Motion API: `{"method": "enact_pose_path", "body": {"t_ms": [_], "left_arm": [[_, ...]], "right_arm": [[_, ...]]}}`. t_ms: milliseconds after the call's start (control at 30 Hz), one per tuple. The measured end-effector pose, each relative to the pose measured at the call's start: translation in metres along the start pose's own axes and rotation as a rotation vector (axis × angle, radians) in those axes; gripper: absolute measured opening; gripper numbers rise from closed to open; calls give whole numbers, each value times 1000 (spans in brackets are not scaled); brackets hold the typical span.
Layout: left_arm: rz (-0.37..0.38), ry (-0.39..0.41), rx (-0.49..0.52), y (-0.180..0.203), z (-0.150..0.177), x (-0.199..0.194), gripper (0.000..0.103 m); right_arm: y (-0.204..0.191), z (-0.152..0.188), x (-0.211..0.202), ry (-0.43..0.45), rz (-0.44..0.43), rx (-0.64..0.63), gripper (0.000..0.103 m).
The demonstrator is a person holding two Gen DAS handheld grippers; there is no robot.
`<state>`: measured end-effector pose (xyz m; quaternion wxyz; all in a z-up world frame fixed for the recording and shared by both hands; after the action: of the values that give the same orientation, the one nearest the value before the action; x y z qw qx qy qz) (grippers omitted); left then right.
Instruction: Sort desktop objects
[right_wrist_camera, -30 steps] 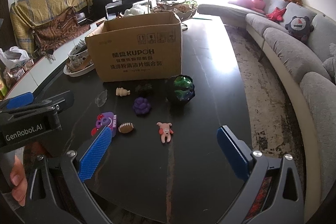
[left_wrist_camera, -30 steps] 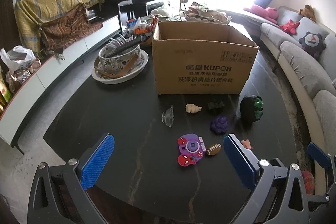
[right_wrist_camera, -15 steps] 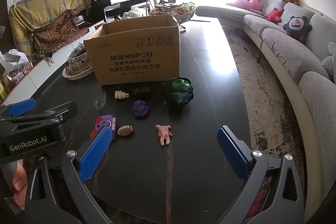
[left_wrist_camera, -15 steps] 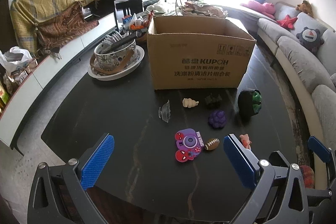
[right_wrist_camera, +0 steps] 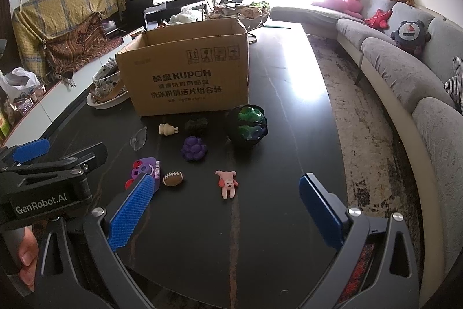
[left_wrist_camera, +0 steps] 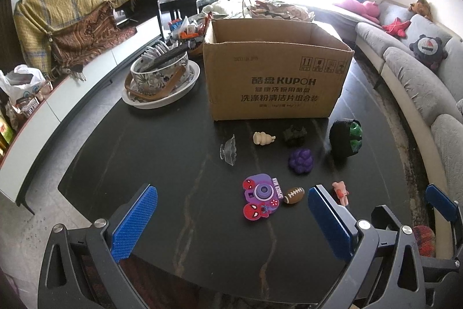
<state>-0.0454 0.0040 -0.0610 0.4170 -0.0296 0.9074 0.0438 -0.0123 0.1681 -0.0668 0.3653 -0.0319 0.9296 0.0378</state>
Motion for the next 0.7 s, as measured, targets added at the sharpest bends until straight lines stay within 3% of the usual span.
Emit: {"method": "enact_pose_path", "body": {"t_ms": [700], "left_arm": [[-8, 19, 14, 0, -1, -1, 103]], "right_arm": [[-3, 3, 11, -29, -58, 10, 100]]}}
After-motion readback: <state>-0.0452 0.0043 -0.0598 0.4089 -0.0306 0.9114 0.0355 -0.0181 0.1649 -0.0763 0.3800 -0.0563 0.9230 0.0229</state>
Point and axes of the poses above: each gripper's, at about its wrist camera, not at the fingertips, and x roughly the way its jaws point, y to its right, z to its underside, the point moved 7 cm from there along x, roughly the way its jaws point, and after that the axes turned 9 degrees about -x, right-handed, at the moved point
